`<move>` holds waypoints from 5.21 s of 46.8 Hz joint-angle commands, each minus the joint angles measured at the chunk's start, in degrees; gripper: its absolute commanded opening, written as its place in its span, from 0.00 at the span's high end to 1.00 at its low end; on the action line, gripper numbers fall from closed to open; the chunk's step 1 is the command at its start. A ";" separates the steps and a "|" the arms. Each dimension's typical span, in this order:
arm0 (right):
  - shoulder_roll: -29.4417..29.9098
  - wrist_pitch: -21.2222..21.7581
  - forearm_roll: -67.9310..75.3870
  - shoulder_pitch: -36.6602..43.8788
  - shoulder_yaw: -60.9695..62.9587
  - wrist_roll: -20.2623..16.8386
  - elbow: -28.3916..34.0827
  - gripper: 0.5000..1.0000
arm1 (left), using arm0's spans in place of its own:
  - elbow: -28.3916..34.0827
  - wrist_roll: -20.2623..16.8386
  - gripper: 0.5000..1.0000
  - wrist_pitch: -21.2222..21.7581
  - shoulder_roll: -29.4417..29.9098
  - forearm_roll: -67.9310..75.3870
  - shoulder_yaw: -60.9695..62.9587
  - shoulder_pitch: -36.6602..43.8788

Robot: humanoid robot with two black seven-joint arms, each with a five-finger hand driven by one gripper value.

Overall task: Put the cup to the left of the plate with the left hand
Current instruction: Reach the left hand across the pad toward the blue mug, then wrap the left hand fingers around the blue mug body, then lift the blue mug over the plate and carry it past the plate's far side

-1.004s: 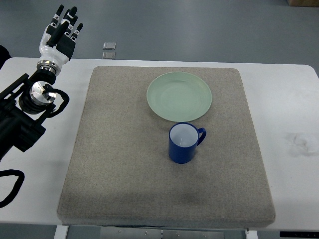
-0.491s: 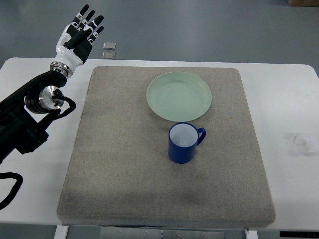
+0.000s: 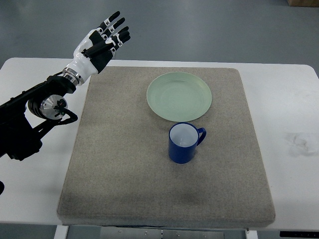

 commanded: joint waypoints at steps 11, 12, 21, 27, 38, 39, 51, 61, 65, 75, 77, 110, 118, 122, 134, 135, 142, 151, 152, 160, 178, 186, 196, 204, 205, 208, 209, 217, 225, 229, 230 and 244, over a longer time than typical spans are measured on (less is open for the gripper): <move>0.00 0.00 0.01 -0.08 0.00 -0.03 0.00 0.14 | -4.09 -0.10 0.01 -9.36 3.87 12.86 2.26 1.49; 0.00 0.00 0.01 0.00 0.00 -0.03 0.00 0.14 | -4.27 -0.02 0.01 -10.41 4.13 13.65 2.26 1.75; 0.00 0.00 0.01 -0.08 0.00 0.05 0.00 0.14 | -4.45 -0.10 0.01 -17.97 5.45 20.77 2.35 3.16; 0.00 0.00 -0.08 0.00 0.00 0.05 0.00 0.14 | -4.45 -0.10 0.01 -22.02 5.98 26.22 2.26 4.13; 0.00 0.00 0.01 0.00 0.00 0.05 0.00 0.14 | -4.45 -0.10 0.01 -22.39 5.19 34.57 2.35 4.22; 0.00 0.00 0.01 0.00 0.00 -0.03 0.00 0.14 | -4.54 -0.10 0.01 -22.39 5.19 35.18 2.35 4.22; 0.00 0.00 0.01 0.00 0.00 0.05 0.00 0.14 | -6.38 -0.10 0.01 -22.39 3.52 37.48 5.69 4.66; 0.00 0.00 -0.08 0.00 0.00 -0.03 -0.09 0.14 | -6.29 -0.10 0.01 -22.39 0.36 38.44 6.92 4.74; 0.00 0.00 0.01 0.00 0.00 0.05 0.00 0.14 | -6.03 -0.10 0.01 -22.39 -0.35 38.79 7.01 4.83; 0.00 0.00 0.01 0.00 0.00 -0.03 0.00 0.14 | -4.80 -0.10 0.01 -22.39 -2.19 38.88 7.10 4.83; 0.00 0.00 0.01 0.00 0.00 -0.03 0.00 0.14 | -4.28 -0.02 0.01 -22.39 -2.72 39.06 7.18 4.83; 0.00 0.00 0.01 0.00 0.00 0.05 0.00 0.14 | -0.58 -0.10 0.01 -19.74 -7.12 41.08 7.09 4.83; 0.00 0.00 0.01 0.00 0.00 0.05 0.00 0.14 | -0.67 -0.10 0.01 -19.65 -7.38 41.08 7.09 4.83; 0.00 0.00 0.01 0.00 0.00 0.05 0.00 0.14 | -0.67 -0.10 0.01 -19.65 -7.38 41.08 7.09 4.83; 0.00 0.00 0.01 0.00 0.00 -0.03 0.00 0.14 | -0.49 -0.10 0.03 -19.65 -8.08 41.08 7.09 4.83; 0.00 0.00 0.01 0.00 0.00 -0.03 0.00 0.14 | -0.49 -0.10 0.03 -19.65 -8.08 41.08 7.09 4.83; 0.00 0.00 0.01 0.00 0.00 0.05 0.00 0.14 | -0.14 -0.10 0.03 -19.56 -8.26 41.08 7.09 4.83; 0.00 0.00 0.01 0.00 0.00 -0.03 0.00 0.14 | 0.56 -0.10 0.05 -19.56 -8.79 41.08 7.44 4.83; 0.00 0.00 0.01 0.00 0.00 0.05 0.00 0.14 | 0.56 -0.02 0.06 -19.56 -8.79 41.08 7.53 4.83; 0.00 0.00 0.01 0.00 0.00 -0.03 0.00 0.14 | 0.56 -0.10 0.09 -19.65 -9.05 41.08 7.89 4.83; 0.00 0.00 0.01 0.00 0.00 0.05 0.00 0.14 | 0.74 -0.02 0.27 -19.21 -9.14 41.17 8.32 4.66; 0.00 0.00 0.01 0.00 0.00 0.05 0.00 0.14 | 2.05 0.07 0.36 -17.19 -10.28 41.17 8.41 4.66; 0.00 0.00 0.01 -0.08 0.00 0.05 0.00 0.14 | 2.67 0.07 0.59 -17.01 -10.81 41.08 8.32 4.66; 0.00 0.00 0.01 0.00 0.00 -0.03 0.00 0.14 | 2.58 -0.28 0.74 -16.93 -10.81 40.90 8.24 4.57; 0.00 0.00 0.01 0.00 0.00 -0.03 0.00 0.14 | 2.58 -0.45 0.75 -16.93 -10.81 40.90 8.24 4.57; 0.00 0.00 0.01 0.00 0.00 -0.03 0.00 0.14 | 2.49 -0.72 0.75 -16.84 -10.90 40.55 8.24 4.57; 0.00 0.00 0.01 0.00 0.00 -0.03 0.00 0.14 | 2.41 -0.72 0.75 -16.66 -10.90 40.46 8.06 4.57; 0.00 0.00 0.01 0.00 0.00 0.05 0.00 0.14 | 1.97 -0.89 0.75 -14.55 -10.90 40.20 7.62 4.30; 0.00 0.00 0.01 0.00 0.00 -0.03 0.00 0.14 | 1.88 -1.51 0.80 -12.36 -10.90 39.76 7.01 4.04; 0.00 0.00 0.01 0.00 0.00 0.05 0.00 0.14 | 1.88 -1.69 0.80 -10.69 -10.81 39.76 4.90 4.04; 0.00 0.00 0.01 -0.08 0.00 0.05 0.00 0.14 | 1.88 -1.69 0.80 -10.25 -10.81 39.76 4.29 4.04; 0.00 0.00 0.01 0.00 0.00 0.05 -0.09 0.14 | 1.88 -1.69 0.80 -6.21 -9.49 39.59 -1.95 4.83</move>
